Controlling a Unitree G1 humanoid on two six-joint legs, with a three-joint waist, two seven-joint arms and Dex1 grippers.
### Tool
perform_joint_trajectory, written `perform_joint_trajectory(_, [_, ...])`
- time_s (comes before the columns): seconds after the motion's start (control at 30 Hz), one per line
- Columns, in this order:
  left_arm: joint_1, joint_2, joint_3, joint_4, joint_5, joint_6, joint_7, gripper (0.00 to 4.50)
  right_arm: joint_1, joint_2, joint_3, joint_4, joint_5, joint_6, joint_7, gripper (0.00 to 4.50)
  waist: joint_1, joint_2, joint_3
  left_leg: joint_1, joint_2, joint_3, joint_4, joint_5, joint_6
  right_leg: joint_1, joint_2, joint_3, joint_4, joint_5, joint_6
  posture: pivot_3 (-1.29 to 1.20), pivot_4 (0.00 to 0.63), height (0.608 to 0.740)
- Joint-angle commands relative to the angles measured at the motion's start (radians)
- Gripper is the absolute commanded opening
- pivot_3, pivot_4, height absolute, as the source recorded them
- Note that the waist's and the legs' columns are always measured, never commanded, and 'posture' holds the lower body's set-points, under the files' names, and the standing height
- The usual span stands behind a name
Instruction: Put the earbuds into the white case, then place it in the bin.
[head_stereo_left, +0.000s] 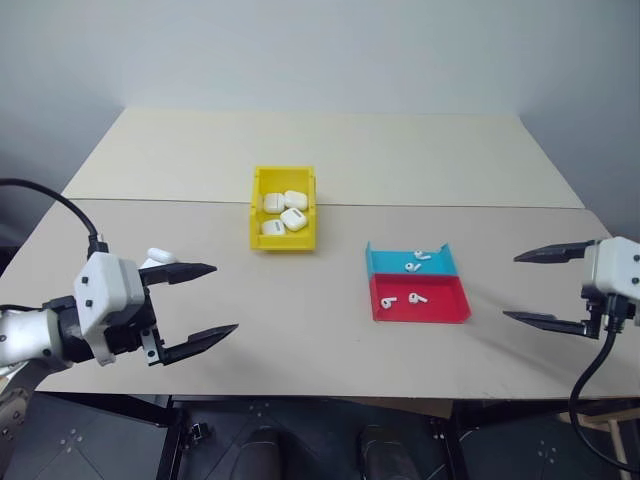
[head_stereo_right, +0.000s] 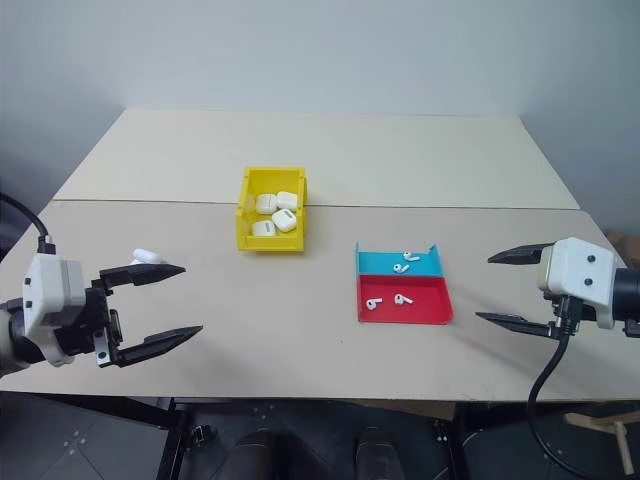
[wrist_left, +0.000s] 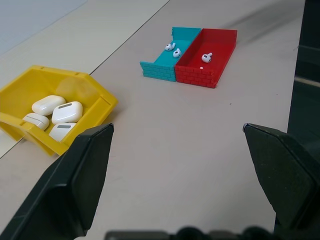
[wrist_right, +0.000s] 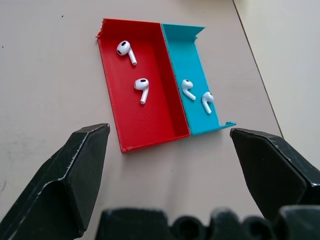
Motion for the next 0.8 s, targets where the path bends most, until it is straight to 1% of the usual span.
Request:
perform_joint_trajectory(0.03, [0.005,0.006,0.027,-0.023,-0.005,-0.011,-0.004,4.50,-0.022,-0.018,0.002,0.001,0.002,-0.025,0.004,4.48,-0.001,0.000,0.000,0.000,0.000,0.000,0.000,0.000,0.000,0.000,0.000,0.000,0.000,0.000,0.000,0.00,0.150,0.740])
perform_joint_trajectory(0.33, [-0.006,0.009,0.046,-0.067,0.021,0.043,0.129,4.50,-0.069,-0.024,0.045,0.046,-0.016,-0.048,0.002,4.48,0.000,0.000,0.000,0.000,0.000,0.000,0.000,0.000,0.000,0.000,0.000,0.000,0.000,0.000,0.000,0.00,0.150,0.740])
perform_joint_trajectory(0.37, [-0.006,0.009,0.034,-0.088,0.063,0.050,0.173,4.50,-0.077,-0.023,0.051,0.053,-0.019,-0.052,0.002,4.48,0.000,0.000,0.000,0.000,0.000,0.000,0.000,0.000,0.000,0.000,0.000,0.000,0.000,0.000,0.000,0.00,0.150,0.740])
perform_joint_trajectory(0.43, [-0.018,0.031,0.005,-0.130,0.119,0.135,0.281,4.50,-0.097,-0.022,0.066,0.064,-0.023,-0.052,-0.003,4.48,0.000,0.000,0.000,0.000,0.000,0.000,0.000,0.000,0.000,0.001,0.000,0.000,0.000,0.000,0.000,0.00,0.150,0.740])
perform_joint_trajectory(0.5, [-0.041,0.051,-0.021,-0.197,0.165,0.260,0.412,4.50,-0.113,-0.028,0.077,0.070,-0.031,-0.043,-0.011,4.48,0.000,0.000,0.000,0.001,0.000,0.000,0.000,0.000,0.000,0.001,0.000,0.000,0.000,0.000,0.000,0.00,0.150,0.740])
perform_joint_trajectory(0.53, [-0.055,0.063,-0.018,-0.216,0.136,0.341,0.445,4.50,-0.115,-0.032,0.076,0.068,-0.029,-0.037,-0.010,4.48,0.000,0.000,0.000,0.001,0.000,0.000,0.000,0.000,0.000,0.001,0.000,0.000,0.000,0.000,0.000,0.00,0.150,0.740])
perform_joint_trajectory(0.57, [-0.059,0.076,-0.022,-0.236,0.140,0.386,0.464,4.50,-0.114,-0.035,0.073,0.064,-0.027,-0.031,-0.007,4.48,0.000,0.000,0.000,0.001,0.000,0.000,0.000,0.000,0.000,0.001,0.000,0.000,0.000,0.000,0.000,0.00,0.150,0.740])
perform_joint_trajectory(0.6, [-0.083,0.087,-0.032,-0.244,0.116,0.476,0.496,4.50,-0.108,-0.038,0.066,0.058,-0.024,-0.028,-0.004,4.48,0.000,0.000,0.000,0.001,0.000,0.000,-0.001,0.000,0.000,0.001,0.000,0.000,0.000,0.000,0.000,0.00,0.150,0.740])
perform_joint_trajectory(0.63, [-0.128,0.092,-0.047,-0.241,0.087,0.594,0.540,4.50,-0.100,-0.041,0.060,0.051,-0.022,-0.023,-0.004,4.48,0.002,0.000,0.000,0.001,0.000,0.000,-0.001,0.000,0.000,0.001,0.000,0.000,0.000,0.000,0.000,0.00,0.150,0.740])
perform_joint_trajectory(0.7, [-0.299,0.081,-0.094,-0.190,0.032,0.895,0.609,4.50,-0.079,-0.042,0.049,0.035,-0.023,-0.011,-0.010,4.48,0.007,0.000,0.001,0.001,0.000,0.000,-0.001,0.000,0.000,0.001,0.000,0.000,0.000,0.000,0.000,0.00,0.150,0.740])
perform_joint_trajectory(0.73, [-0.381,0.067,-0.114,-0.166,0.029,1.015,0.630,4.50,-0.068,-0.041,0.045,0.027,-0.025,-0.004,-0.015,4.48,0.007,-0.001,0.001,0.002,0.000,-0.001,-0.001,0.000,0.000,0.002,0.000,-0.001,0.000,0.000,0.000,0.00,0.150,0.740])
perform_joint_trajectory(0.8, [-0.489,0.096,-0.161,-0.114,0.013,1.139,0.635,4.50,-0.043,-0.035,0.041,0.006,-0.028,0.012,-0.026,4.48,0.004,-0.002,0.001,0.002,-0.001,-0.002,0.000,0.000,0.000,0.002,0.000,-0.001,0.001,0.000,0.001,0.00,0.150,0.740])
